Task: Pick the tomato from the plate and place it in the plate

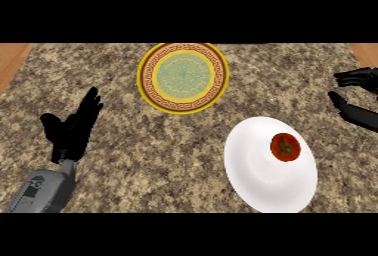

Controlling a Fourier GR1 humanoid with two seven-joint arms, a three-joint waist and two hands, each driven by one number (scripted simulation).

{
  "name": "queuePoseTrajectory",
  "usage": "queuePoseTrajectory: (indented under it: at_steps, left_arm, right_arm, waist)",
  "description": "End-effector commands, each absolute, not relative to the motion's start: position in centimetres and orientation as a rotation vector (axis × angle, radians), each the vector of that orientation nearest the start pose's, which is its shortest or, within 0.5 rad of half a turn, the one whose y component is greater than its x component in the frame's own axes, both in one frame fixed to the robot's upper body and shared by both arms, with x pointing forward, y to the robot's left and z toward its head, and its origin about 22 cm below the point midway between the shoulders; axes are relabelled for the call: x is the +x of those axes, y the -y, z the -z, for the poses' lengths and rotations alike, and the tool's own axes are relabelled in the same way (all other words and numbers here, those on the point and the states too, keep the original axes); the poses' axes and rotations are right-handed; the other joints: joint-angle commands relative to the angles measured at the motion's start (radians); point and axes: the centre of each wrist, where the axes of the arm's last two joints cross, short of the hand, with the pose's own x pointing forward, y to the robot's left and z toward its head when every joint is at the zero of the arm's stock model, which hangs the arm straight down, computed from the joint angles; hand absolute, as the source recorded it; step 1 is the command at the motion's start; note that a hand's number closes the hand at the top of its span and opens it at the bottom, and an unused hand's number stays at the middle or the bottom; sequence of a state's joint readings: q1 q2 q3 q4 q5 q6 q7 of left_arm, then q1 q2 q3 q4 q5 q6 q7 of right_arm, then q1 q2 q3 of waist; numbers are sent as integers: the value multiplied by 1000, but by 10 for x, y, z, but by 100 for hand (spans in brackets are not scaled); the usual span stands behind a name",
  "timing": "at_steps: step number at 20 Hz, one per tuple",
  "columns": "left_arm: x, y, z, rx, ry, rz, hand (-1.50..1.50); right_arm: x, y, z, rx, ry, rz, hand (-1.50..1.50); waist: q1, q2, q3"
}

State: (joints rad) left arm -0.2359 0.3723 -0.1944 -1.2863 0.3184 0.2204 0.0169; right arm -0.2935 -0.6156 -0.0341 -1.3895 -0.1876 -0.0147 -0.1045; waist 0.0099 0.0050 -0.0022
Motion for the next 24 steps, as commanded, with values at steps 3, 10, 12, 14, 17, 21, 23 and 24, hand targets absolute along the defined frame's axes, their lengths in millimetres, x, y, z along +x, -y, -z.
queuePoseTrajectory:
  at_steps: [3,10,12,14,17,21,23,24]
  left_arm:
    - [292,-262,-18,169,1419,68,0]
    - [284,-291,-18,175,1416,86,0]
    - [285,-286,-15,191,1404,102,0]
    - [284,-292,-16,179,1401,74,0]
    - [273,-278,-19,162,1411,60,0]
    - [278,-287,-15,164,1403,91,0]
    - [285,-292,-38,168,1418,89,0]
    - [273,-302,-12,172,1407,80,0]
  right_arm:
    - [274,393,-30,-233,1908,-245,-150]
    - [259,401,-28,-312,1789,-669,-150]
    - [259,416,-44,-325,1753,-715,-150]
    - [267,400,-56,-372,1716,-745,-150]
    - [276,396,-70,-374,1688,-800,-150]
    - [287,381,-72,-384,1577,-876,-150]
    - [279,358,-61,-366,1528,-914,-150]
    - [278,366,-73,-380,1487,-959,-150]
  waist:
    - [-5,-3,5]
    - [-11,-6,2]
    - [-13,-6,2]
    - [-12,-6,1]
    - [-8,-6,2]
    - [-5,-5,2]
    - [-6,-6,2]
    - [-8,-6,1]
